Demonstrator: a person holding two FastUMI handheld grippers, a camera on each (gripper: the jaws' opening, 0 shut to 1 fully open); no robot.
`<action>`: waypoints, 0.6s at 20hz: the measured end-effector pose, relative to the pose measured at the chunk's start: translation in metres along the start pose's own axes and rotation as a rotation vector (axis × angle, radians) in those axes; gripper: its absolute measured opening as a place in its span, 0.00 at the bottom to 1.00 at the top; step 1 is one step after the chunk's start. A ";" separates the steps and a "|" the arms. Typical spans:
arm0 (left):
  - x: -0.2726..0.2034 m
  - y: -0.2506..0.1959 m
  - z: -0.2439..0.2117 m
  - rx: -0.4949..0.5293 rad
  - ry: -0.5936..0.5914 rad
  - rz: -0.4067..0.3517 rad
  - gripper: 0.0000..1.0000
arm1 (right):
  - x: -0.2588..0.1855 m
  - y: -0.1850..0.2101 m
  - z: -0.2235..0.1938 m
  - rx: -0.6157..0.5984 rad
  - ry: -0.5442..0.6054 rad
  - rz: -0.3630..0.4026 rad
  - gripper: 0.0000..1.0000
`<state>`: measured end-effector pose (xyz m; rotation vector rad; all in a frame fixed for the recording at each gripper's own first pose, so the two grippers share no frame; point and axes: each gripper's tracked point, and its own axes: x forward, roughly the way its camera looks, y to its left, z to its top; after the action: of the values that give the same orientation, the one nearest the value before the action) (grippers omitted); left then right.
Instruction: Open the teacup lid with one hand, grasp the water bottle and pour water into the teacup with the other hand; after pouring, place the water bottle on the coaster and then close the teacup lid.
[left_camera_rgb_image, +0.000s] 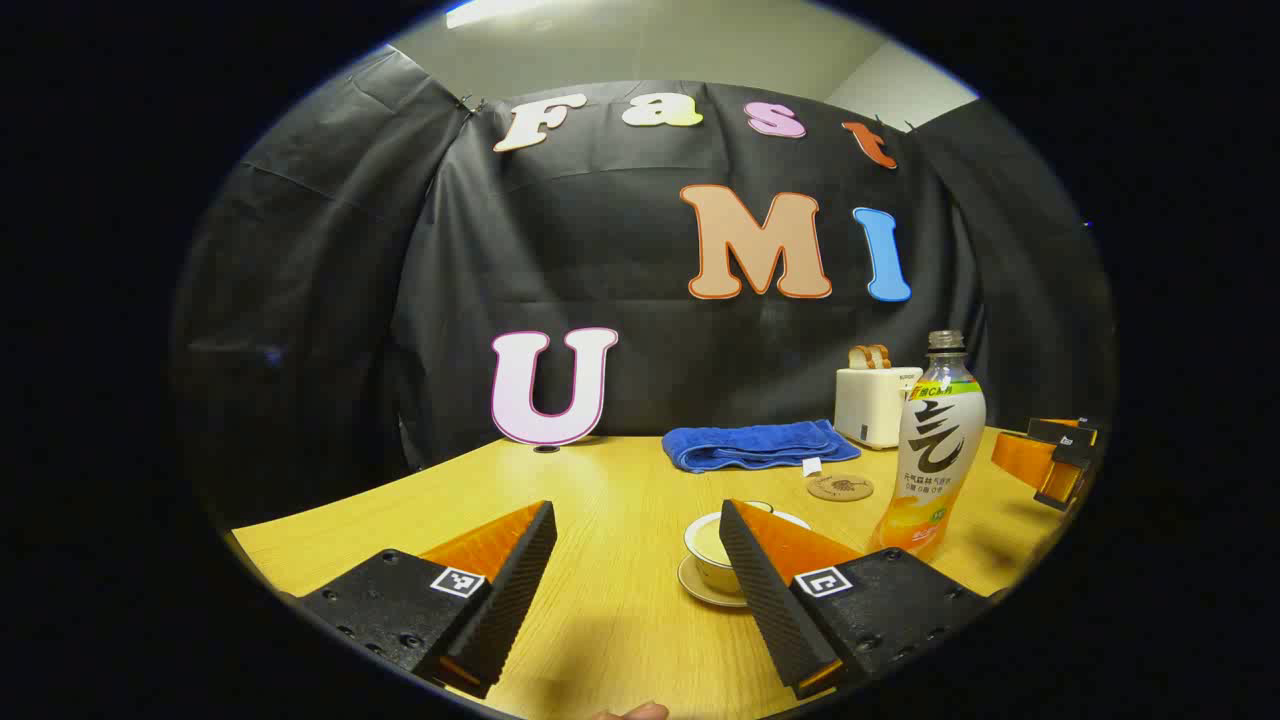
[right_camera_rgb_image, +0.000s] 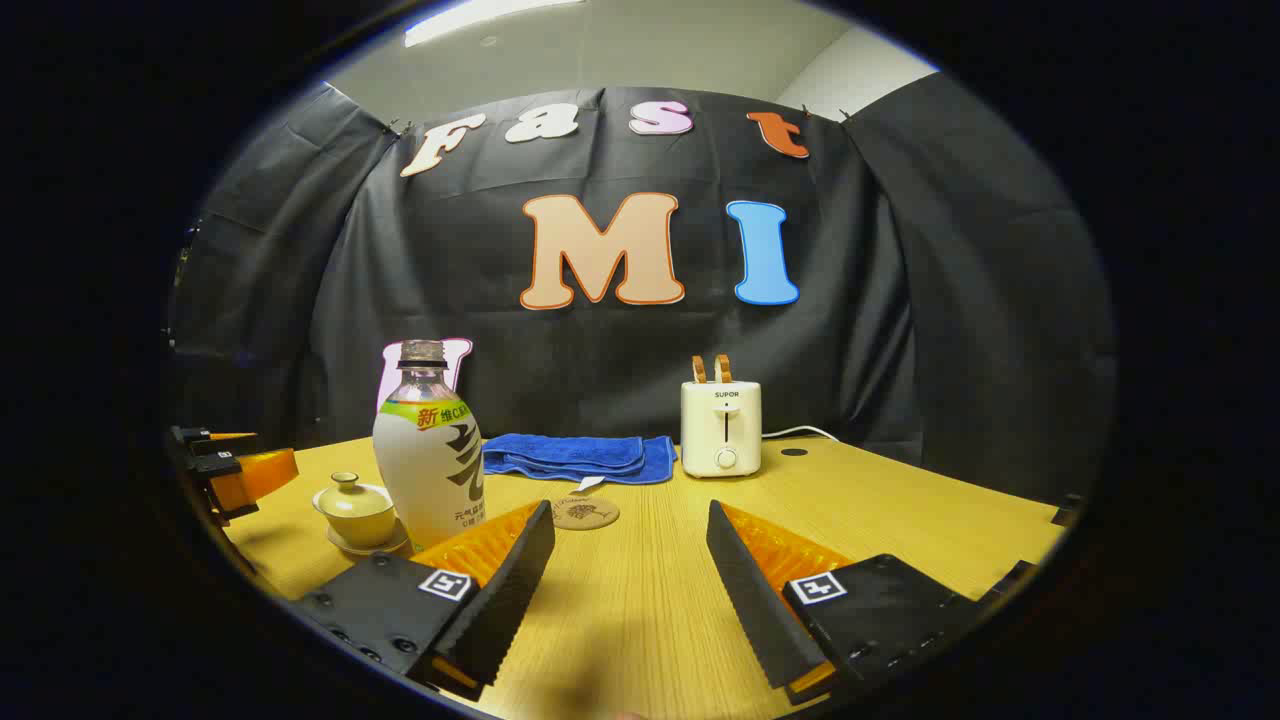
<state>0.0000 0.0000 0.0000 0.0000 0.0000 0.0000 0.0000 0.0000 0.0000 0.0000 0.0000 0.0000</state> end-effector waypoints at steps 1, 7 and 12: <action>-0.001 0.000 -0.001 0.000 -0.001 0.000 0.96 | 0.000 0.000 0.000 0.000 -0.003 0.000 0.93; -0.002 0.000 0.001 -0.001 -0.008 0.000 0.96 | 0.000 0.000 0.001 0.000 -0.008 0.001 0.93; -0.002 0.000 0.001 0.000 -0.007 -0.001 0.96 | -0.002 0.000 0.004 0.001 -0.022 0.001 0.92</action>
<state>-0.0022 0.0003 0.0008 -0.0005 -0.0071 -0.0007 -0.0016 0.0004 0.0035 0.0009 -0.0221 0.0014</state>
